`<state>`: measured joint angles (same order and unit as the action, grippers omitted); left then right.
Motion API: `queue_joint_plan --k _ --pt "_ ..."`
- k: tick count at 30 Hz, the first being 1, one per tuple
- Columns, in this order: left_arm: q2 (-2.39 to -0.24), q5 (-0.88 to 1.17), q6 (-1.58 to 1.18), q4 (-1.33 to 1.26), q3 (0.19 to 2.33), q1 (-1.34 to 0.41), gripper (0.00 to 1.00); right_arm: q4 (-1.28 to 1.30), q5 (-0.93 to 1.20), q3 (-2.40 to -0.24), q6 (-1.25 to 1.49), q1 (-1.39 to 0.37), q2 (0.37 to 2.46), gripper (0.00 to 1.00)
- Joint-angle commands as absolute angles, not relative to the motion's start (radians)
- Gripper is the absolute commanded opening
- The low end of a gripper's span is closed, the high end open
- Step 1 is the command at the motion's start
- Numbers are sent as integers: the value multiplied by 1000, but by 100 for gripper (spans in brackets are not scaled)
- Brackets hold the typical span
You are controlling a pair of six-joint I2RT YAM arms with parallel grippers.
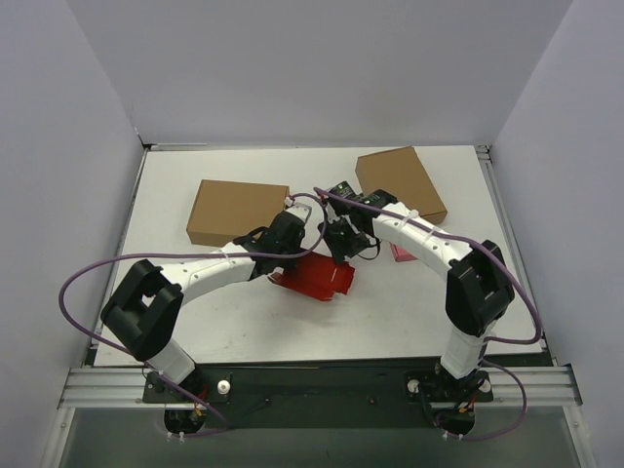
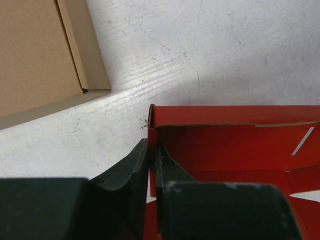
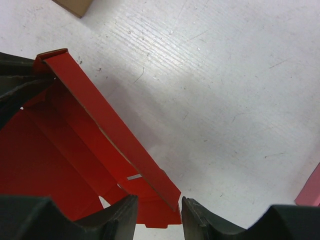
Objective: Fold the paper box
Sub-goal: Fold the paper box at the center of the board.
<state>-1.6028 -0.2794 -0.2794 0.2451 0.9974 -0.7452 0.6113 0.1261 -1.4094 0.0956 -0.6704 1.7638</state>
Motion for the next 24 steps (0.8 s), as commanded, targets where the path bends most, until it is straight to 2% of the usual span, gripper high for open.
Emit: queue_joint_plan --k 1,24 --pt "-1572 -268 -278 233 1040 -746 4 652 91 -1451 80 -689 1789 40" --pt "-1582 -235 -288 224 1035 -735 4 585 55 -1353 87 -701 1795 33"
